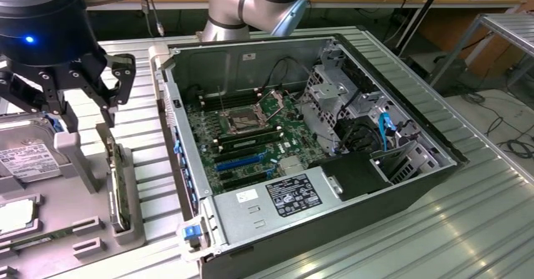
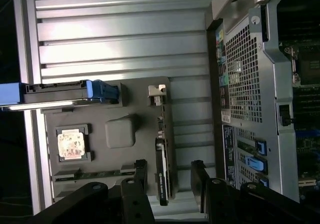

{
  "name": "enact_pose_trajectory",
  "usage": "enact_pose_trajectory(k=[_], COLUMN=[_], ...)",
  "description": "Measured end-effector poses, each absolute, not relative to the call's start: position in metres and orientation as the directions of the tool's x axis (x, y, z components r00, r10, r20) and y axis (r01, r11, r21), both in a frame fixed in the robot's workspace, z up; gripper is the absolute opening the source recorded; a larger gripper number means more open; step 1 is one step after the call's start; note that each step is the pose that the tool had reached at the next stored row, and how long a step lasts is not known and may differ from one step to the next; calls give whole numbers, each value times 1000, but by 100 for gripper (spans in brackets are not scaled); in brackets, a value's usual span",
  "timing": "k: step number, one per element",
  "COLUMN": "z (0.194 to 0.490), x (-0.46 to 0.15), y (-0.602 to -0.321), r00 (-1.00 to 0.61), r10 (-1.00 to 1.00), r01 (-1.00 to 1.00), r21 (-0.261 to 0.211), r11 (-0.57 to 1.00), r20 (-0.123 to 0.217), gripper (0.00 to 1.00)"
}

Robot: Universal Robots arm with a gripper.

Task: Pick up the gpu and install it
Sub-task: 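Pick up the gpu and move the gpu toward the slot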

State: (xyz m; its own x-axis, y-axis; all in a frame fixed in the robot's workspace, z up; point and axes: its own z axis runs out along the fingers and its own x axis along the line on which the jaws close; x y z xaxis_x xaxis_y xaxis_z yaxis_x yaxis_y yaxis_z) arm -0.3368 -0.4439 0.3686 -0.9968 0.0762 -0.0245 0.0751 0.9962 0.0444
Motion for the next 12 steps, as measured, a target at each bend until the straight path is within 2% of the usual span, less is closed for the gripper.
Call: enact_pose_trajectory(k=[12], z=[358], x=[-337], y=[-444], r00=[-997], r10=[76], r01=[75], r21=[44], r11=[996], r20=[-25], gripper=[48])
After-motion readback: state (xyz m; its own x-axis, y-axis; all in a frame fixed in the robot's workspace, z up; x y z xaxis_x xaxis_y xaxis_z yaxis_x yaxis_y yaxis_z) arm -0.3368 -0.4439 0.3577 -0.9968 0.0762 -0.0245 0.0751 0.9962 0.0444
